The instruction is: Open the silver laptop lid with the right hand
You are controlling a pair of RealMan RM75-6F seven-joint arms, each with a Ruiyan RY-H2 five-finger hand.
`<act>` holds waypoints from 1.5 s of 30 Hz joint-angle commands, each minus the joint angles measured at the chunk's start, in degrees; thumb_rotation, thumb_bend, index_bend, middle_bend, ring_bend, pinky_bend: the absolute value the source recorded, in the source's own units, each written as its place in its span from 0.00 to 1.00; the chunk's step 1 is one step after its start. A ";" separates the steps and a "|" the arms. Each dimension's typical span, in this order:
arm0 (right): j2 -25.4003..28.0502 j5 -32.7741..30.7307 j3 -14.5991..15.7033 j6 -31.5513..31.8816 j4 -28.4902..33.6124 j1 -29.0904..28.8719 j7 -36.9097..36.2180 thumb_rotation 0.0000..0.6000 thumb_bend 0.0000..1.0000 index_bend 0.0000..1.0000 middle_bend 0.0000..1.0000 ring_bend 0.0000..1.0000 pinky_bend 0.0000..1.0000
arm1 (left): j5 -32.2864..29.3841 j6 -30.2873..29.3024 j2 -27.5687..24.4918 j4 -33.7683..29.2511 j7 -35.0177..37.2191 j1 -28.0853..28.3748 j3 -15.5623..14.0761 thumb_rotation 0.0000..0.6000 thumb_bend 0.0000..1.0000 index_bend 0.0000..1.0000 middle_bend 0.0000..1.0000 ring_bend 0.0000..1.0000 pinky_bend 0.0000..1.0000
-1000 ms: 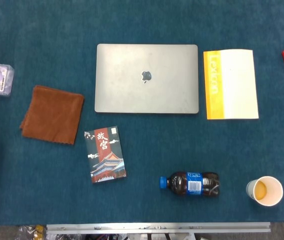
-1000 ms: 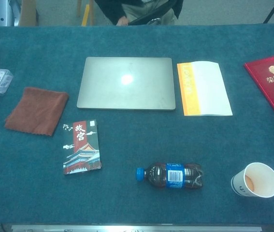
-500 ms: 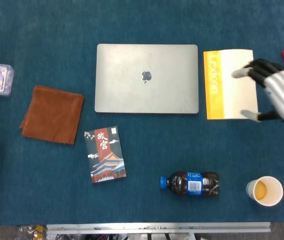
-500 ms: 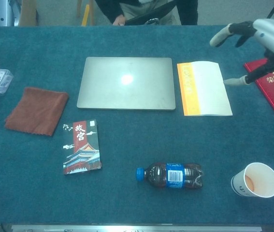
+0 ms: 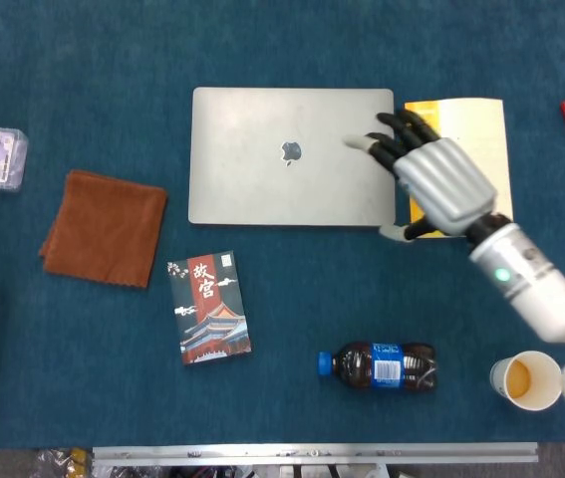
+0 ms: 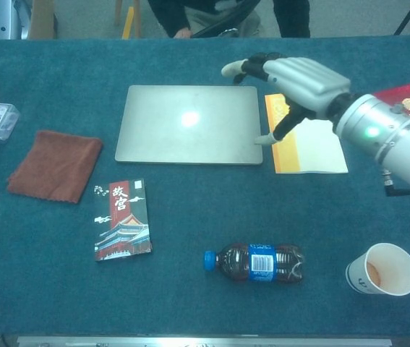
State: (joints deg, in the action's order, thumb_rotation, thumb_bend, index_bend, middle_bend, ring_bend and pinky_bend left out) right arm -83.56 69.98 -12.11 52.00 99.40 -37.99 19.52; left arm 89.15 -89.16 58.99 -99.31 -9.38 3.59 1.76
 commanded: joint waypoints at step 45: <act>-30.88 -9.85 -0.71 -1.55 -32.39 -14.91 13.01 1.00 0.01 0.13 0.20 0.00 0.03 | -0.93 1.67 0.81 5.55 6.12 0.17 -0.20 1.00 0.41 0.29 0.35 0.27 0.27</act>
State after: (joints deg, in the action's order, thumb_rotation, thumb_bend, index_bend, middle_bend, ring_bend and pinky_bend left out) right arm -114.29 60.17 -12.74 50.52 67.14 -52.79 32.54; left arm 88.25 -87.52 59.78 -93.78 -3.29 3.75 1.55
